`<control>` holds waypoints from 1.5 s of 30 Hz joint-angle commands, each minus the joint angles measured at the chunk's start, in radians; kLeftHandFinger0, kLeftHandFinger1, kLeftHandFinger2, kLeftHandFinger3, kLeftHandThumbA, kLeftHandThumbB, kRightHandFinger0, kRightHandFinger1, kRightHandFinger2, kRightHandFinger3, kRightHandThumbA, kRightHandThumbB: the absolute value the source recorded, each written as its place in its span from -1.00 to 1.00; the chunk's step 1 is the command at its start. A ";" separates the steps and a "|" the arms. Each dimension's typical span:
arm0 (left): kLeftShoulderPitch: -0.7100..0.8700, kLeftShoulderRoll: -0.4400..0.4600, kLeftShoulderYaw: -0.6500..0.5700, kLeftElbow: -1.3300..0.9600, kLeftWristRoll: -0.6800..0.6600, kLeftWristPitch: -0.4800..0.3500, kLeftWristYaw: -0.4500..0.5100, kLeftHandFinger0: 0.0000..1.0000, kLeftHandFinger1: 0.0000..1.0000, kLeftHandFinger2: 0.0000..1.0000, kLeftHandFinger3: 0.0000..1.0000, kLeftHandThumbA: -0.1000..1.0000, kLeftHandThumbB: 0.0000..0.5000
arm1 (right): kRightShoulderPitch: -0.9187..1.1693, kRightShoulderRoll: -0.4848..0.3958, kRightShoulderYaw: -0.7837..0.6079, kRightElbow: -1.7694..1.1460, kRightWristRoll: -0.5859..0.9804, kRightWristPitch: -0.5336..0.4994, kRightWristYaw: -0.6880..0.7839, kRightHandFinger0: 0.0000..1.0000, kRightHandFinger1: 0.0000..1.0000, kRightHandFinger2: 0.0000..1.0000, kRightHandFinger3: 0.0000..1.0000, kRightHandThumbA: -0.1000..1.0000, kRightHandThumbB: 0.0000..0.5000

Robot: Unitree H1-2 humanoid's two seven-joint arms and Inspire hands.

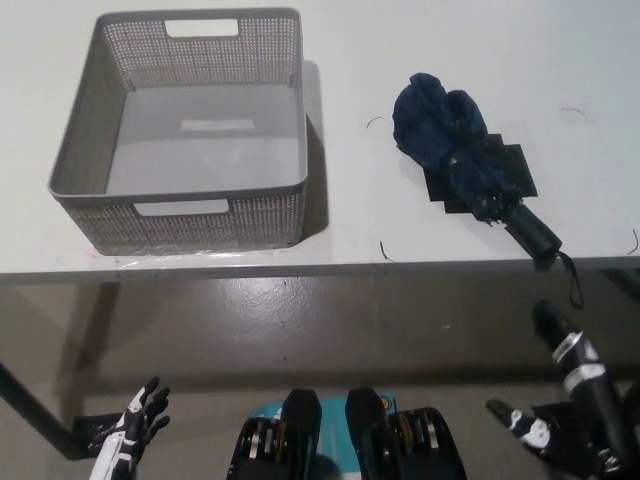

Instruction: Use the right hand to pick up a umbrella on the right side and place it into a container on the lft side

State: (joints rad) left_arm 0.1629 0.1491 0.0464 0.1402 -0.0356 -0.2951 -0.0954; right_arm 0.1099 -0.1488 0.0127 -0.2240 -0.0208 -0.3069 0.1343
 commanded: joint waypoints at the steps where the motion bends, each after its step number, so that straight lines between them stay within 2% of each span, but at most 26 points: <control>1: -0.004 0.011 0.001 -0.025 -0.037 -0.056 -0.025 1.00 1.00 1.00 1.00 1.00 -0.19 | -0.194 -0.095 -0.082 -0.318 -0.191 0.280 0.017 1.00 1.00 1.00 1.00 1.00 0.67; 4: 0.002 0.011 0.001 -0.021 -0.040 -0.054 -0.027 1.00 1.00 1.00 1.00 1.00 -0.17 | -0.347 -0.130 -0.073 -0.250 -0.174 0.398 0.032 1.00 1.00 1.00 1.00 1.00 0.72; 6: 0.006 0.012 0.001 -0.025 -0.031 -0.054 -0.022 1.00 1.00 1.00 1.00 1.00 -0.18 | -0.434 -0.161 -0.057 -0.175 -0.194 0.436 0.048 1.00 1.00 1.00 1.00 1.00 0.71; 7: 0.006 0.012 0.001 -0.027 -0.028 -0.056 -0.020 1.00 1.00 1.00 1.00 1.00 -0.18 | -0.485 -0.181 -0.046 -0.135 -0.213 0.462 0.059 1.00 1.00 1.00 1.00 1.00 0.67; 8: 0.007 0.012 0.002 -0.032 -0.026 -0.052 -0.019 1.00 1.00 1.00 1.00 1.00 -0.19 | -0.529 -0.196 -0.037 -0.094 -0.214 0.482 0.067 1.00 1.00 1.00 1.00 1.00 0.49; 10: 0.003 0.011 0.003 -0.031 -0.032 -0.053 -0.020 1.00 1.00 1.00 1.00 1.00 -0.18 | -0.642 -0.233 -0.002 0.021 -0.266 0.531 0.086 1.00 1.00 1.00 1.00 1.00 0.65; 11: 0.002 0.010 0.003 -0.029 -0.034 -0.054 -0.020 1.00 1.00 1.00 1.00 1.00 -0.18 | -0.681 -0.242 0.011 0.065 -0.279 0.544 0.090 1.00 1.00 1.00 1.00 1.00 0.61; 13: 0.008 0.010 0.003 -0.027 -0.029 -0.057 -0.018 1.00 1.00 1.00 1.00 1.00 -0.13 | -0.763 -0.252 0.034 0.193 -0.289 0.538 0.083 1.00 1.00 1.00 1.00 1.00 0.66; 15: 0.011 0.011 0.002 -0.020 -0.033 -0.066 -0.023 1.00 1.00 1.00 1.00 1.00 -0.17 | -0.848 -0.250 0.058 0.334 -0.292 0.551 0.077 1.00 1.00 1.00 1.00 1.00 0.64; 16: 0.010 0.012 0.002 -0.018 -0.029 -0.067 -0.021 1.00 1.00 1.00 1.00 1.00 -0.16 | -0.879 -0.248 0.067 0.387 -0.294 0.542 0.069 1.00 1.00 1.00 1.00 0.93 0.63; 20: 0.015 0.010 0.003 -0.027 -0.031 -0.053 -0.020 1.00 1.00 1.00 1.00 1.00 -0.15 | -1.019 -0.247 0.142 0.635 -0.352 0.513 0.045 1.00 1.00 1.00 1.00 0.85 0.82; 24: 0.012 0.009 0.000 -0.016 -0.026 -0.061 -0.019 1.00 1.00 1.00 1.00 1.00 -0.12 | -1.162 -0.234 0.209 0.880 -0.372 0.535 0.060 1.00 1.00 1.00 1.00 0.91 0.83; 26: 0.014 0.005 0.000 -0.017 -0.036 -0.057 -0.022 1.00 1.00 1.00 1.00 1.00 -0.08 | -1.246 -0.207 0.245 1.055 -0.376 0.527 0.055 1.00 1.00 1.00 1.00 0.96 0.74; 31: 0.012 0.004 -0.001 -0.024 -0.028 -0.056 -0.019 1.00 1.00 1.00 1.00 1.00 -0.07 | -1.328 -0.172 0.291 1.270 -0.376 0.505 0.025 1.00 1.00 1.00 1.00 1.00 0.79; 34: 0.008 0.009 -0.001 -0.011 -0.039 -0.069 -0.028 1.00 1.00 1.00 1.00 1.00 -0.08 | -1.369 -0.144 0.328 1.402 -0.383 0.471 -0.011 1.00 1.00 1.00 1.00 1.00 0.71; 36: 0.008 0.007 -0.001 -0.010 -0.041 -0.072 -0.027 1.00 1.00 1.00 1.00 1.00 -0.05 | -1.375 -0.133 0.341 1.435 -0.382 0.469 -0.019 1.00 1.00 1.00 1.00 0.94 0.56; 38: 0.009 0.007 -0.003 -0.013 -0.033 -0.074 -0.024 1.00 1.00 1.00 1.00 1.00 -0.08 | -1.388 -0.118 0.371 1.489 -0.396 0.458 -0.030 1.00 1.00 1.00 1.00 0.96 0.55; 40: 0.015 0.011 -0.002 -0.015 -0.020 -0.087 -0.018 1.00 1.00 1.00 1.00 1.00 -0.14 | -1.397 -0.095 0.411 1.544 -0.416 0.457 -0.033 1.00 1.00 1.00 1.00 1.00 0.59; 41: 0.015 0.012 -0.002 -0.016 -0.019 -0.088 -0.017 1.00 1.00 1.00 1.00 1.00 -0.10 | -1.400 -0.089 0.421 1.563 -0.415 0.453 -0.035 1.00 1.00 1.00 1.00 1.00 0.72; 42: 0.014 0.011 -0.002 -0.016 -0.020 -0.087 -0.016 1.00 1.00 1.00 1.00 1.00 -0.09 | -1.403 -0.085 0.428 1.578 -0.414 0.452 -0.035 1.00 1.00 1.00 1.00 1.00 0.75; 43: 0.009 0.013 -0.003 -0.011 -0.021 -0.088 -0.019 1.00 1.00 1.00 1.00 1.00 -0.03 | -1.406 -0.072 0.440 1.596 -0.417 0.459 -0.033 1.00 1.00 1.00 1.00 1.00 0.92; 45: 0.004 0.012 -0.004 -0.010 -0.030 -0.086 -0.023 1.00 1.00 1.00 1.00 1.00 -0.02 | -1.410 -0.057 0.445 1.611 -0.412 0.462 -0.033 1.00 1.00 1.00 1.00 1.00 0.98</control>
State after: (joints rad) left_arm 0.1663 0.1474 0.0453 0.1422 -0.0503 -0.3265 -0.0974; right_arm -1.2223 -0.2205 0.4370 1.3576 -0.3951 0.1606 0.1392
